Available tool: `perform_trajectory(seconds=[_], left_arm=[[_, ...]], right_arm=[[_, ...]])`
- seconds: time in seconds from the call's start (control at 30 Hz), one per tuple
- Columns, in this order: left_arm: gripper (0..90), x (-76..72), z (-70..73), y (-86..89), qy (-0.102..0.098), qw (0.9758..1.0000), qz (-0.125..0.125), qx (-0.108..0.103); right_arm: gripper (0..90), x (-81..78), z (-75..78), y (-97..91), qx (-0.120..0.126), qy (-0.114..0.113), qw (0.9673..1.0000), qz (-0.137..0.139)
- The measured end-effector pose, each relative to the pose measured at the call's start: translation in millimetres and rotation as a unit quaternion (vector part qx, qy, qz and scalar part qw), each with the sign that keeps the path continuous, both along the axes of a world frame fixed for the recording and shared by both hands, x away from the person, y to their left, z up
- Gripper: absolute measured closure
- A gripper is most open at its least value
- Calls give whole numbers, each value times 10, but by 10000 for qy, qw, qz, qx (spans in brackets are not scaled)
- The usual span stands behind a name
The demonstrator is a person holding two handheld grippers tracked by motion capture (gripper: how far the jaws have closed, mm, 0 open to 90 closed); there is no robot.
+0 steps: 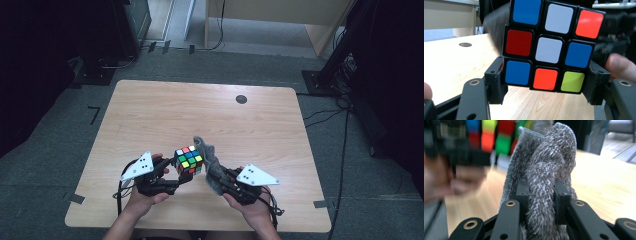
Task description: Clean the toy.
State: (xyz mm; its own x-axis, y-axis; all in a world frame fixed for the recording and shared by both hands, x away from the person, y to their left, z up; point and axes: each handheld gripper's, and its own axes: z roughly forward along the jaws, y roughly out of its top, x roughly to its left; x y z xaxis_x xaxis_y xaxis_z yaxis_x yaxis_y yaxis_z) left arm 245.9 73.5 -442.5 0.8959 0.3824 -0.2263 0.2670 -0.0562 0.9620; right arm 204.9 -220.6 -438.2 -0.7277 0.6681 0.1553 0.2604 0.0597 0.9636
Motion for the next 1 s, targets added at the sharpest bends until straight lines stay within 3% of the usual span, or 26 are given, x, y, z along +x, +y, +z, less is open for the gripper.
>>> perform_trajectory(seconds=[0.07, 0.13, 0.23, 0.3, 0.37, 0.47, 0.57, 0.63, 0.73, 0.8, 0.87, 0.93, 1.0], left_arm=[[337, -1, -11, -26, 4, 10000, -7, 56], [336, -12, -8, -35, -30, 9999, -13, 108], [336, 8, -1, 17, 18, 10000, 72, 28], [337, 17, 10, 41, 43, 9999, 97, -62], [337, 13, 14, 42, 25, 10000, 86, -41], [336, 3, -2, 4, 33, 10000, 42, 28], [336, -11, -13, -37, 9, 9999, -2, 107], [336, -6, -20, -31, 17, 9998, 65, 181], [336, 5, -8, -2, 17, 9999, 134, 101], [336, 11, 7, 17, 16, 9999, 153, 67], [336, 13, 6, 24, 27, 9999, 135, 55], [336, 9, -3, 4, 38, 9999, 127, 92], [336, -1, -7, -22, 46, 9999, 78, 115]], right_arm=[[728, -22, 15, -3, 136, -117, 9997, 162], [729, -51, -8, 85, -116, -201, 9984, 514], [730, -40, -53, 175, -686, -102, 9962, 533], [730, -33, -65, 164, -878, -106, 9950, 469], [729, -32, -35, 112, -724, -157, 9968, 292], [729, -32, 2, 56, -164, -147, 9997, 75], [726, -52, -45, 131, -288, -181, 9989, 337], [725, -63, -93, 183, -425, -207, 9983, 343], [726, -51, -149, 204, -691, -189, 9963, 465], [726, -55, -145, 209, -972, -293, 9941, 373], [726, -57, -95, 168, -813, -341, 9960, 173], [725, -59, -46, 109, -374, -352, 9987, 11], [723, -67, -40, 108, -282, -382, 9988, 112]])
